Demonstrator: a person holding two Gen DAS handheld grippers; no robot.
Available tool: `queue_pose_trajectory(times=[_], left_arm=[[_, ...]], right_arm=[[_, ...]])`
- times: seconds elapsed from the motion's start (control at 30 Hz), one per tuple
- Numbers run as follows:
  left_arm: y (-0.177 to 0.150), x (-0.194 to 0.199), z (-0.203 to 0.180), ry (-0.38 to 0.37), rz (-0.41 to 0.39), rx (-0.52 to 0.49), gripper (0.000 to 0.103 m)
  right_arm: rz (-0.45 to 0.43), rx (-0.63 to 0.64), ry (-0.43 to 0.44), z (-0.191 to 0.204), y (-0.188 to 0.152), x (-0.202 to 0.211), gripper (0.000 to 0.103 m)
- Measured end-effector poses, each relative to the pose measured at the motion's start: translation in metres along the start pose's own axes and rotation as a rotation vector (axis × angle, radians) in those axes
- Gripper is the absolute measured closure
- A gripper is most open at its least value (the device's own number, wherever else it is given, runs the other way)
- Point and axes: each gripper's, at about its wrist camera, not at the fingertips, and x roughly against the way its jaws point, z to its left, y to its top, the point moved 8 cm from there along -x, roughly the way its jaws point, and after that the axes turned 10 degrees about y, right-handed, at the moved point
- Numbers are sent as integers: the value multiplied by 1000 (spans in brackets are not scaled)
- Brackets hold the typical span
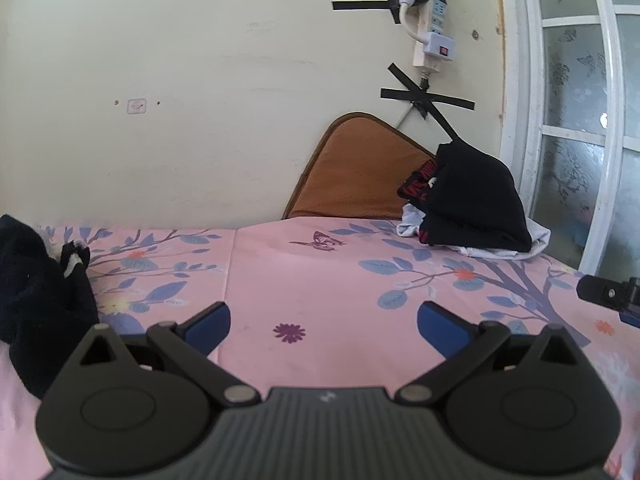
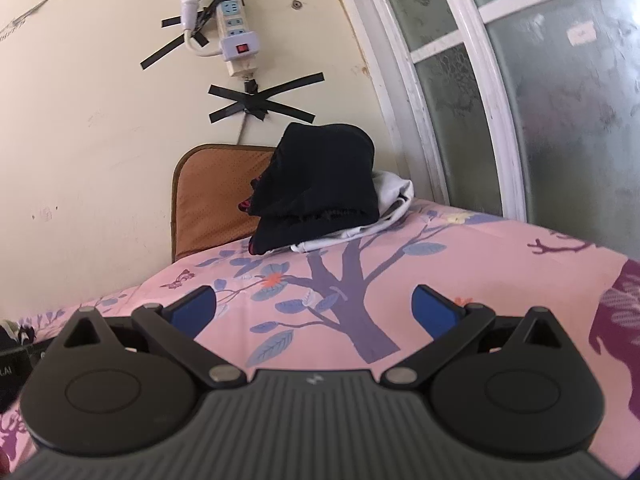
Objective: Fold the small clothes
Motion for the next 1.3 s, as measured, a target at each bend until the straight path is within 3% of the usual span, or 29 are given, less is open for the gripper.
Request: queue_pose_trajectory(times=[0.77, 1.3], left_arm=[[-9, -17, 2, 51, 122, -50, 0], [-9, -16, 2, 58, 120, -68, 0]], right_arm=[[10, -25, 18, -2, -1, -2, 0], [10, -21, 23, 0, -1, -2, 0]])
